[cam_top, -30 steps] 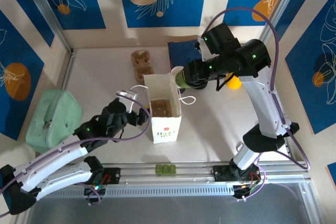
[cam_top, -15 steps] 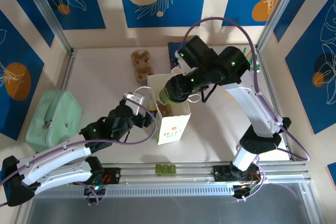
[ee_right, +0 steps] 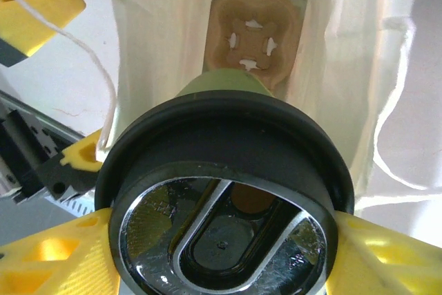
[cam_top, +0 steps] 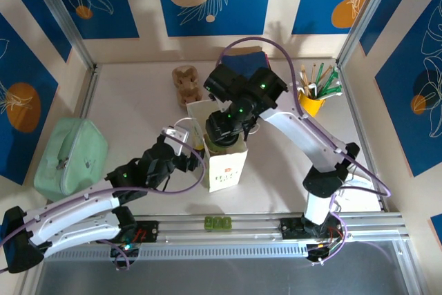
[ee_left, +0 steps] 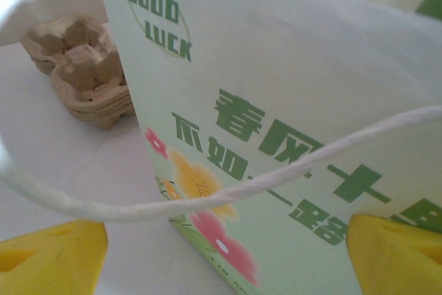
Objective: Pack the takeout coffee
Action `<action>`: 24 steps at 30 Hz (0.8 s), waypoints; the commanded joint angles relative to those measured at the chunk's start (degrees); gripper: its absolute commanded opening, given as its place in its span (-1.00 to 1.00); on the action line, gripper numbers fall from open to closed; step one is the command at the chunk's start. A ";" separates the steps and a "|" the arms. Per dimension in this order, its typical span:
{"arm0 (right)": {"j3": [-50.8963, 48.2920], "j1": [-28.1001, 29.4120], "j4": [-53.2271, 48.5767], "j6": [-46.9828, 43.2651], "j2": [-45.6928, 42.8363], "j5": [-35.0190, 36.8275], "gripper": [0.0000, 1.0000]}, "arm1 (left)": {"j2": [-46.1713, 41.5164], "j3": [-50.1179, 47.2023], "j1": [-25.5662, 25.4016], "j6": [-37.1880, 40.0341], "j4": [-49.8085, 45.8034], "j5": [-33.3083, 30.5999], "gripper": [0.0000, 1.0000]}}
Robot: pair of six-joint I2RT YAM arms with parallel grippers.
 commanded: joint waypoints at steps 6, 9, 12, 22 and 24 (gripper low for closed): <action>2.12 0.74 -8.57 1.10 1.95 2.44 0.30 | -1.53 -3.35 -3.21 2.44 9.68 5.08 0.77; 2.11 0.77 -8.65 -0.16 2.39 2.56 0.30 | -1.49 -2.87 -3.39 2.57 8.40 3.46 0.78; 1.43 0.57 -8.63 -1.76 2.74 2.77 0.30 | -2.99 -3.37 -3.38 2.88 7.15 1.78 0.78; -0.83 0.09 -8.62 -9.42 3.48 3.31 0.30 | -10.31 -5.35 -3.30 6.97 1.38 2.67 0.82; -1.21 0.19 -8.54 -9.75 3.38 3.04 0.30 | -11.37 -5.30 -3.28 6.96 -0.13 1.78 0.83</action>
